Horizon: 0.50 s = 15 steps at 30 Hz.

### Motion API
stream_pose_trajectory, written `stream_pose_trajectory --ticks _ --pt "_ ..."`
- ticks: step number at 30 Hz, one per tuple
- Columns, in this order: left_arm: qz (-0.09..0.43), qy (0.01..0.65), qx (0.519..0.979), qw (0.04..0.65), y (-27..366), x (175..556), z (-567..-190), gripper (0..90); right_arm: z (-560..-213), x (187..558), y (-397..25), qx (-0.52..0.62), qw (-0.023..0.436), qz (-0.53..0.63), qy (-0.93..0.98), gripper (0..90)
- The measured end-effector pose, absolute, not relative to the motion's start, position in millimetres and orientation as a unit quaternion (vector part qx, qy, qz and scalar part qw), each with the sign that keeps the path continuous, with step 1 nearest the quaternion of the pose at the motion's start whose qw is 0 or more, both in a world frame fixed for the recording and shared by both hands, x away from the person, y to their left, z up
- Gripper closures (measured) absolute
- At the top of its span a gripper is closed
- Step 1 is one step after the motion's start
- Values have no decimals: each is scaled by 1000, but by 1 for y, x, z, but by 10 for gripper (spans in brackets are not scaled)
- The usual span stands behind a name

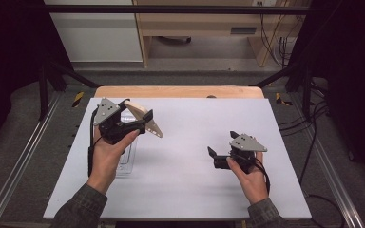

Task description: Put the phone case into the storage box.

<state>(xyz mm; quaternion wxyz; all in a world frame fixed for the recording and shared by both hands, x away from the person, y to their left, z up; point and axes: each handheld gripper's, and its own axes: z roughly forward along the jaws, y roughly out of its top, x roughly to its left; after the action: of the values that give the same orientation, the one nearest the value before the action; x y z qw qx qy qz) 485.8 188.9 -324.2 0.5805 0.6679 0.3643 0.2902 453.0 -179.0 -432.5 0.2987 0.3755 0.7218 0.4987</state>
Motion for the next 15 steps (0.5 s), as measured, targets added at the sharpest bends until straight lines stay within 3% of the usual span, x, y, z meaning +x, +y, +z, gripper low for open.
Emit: stream_pose_trajectory --ticks 15 --pt "317 378 654 574 216 482 -310 106 -442 438 -213 403 319 527 677 34"
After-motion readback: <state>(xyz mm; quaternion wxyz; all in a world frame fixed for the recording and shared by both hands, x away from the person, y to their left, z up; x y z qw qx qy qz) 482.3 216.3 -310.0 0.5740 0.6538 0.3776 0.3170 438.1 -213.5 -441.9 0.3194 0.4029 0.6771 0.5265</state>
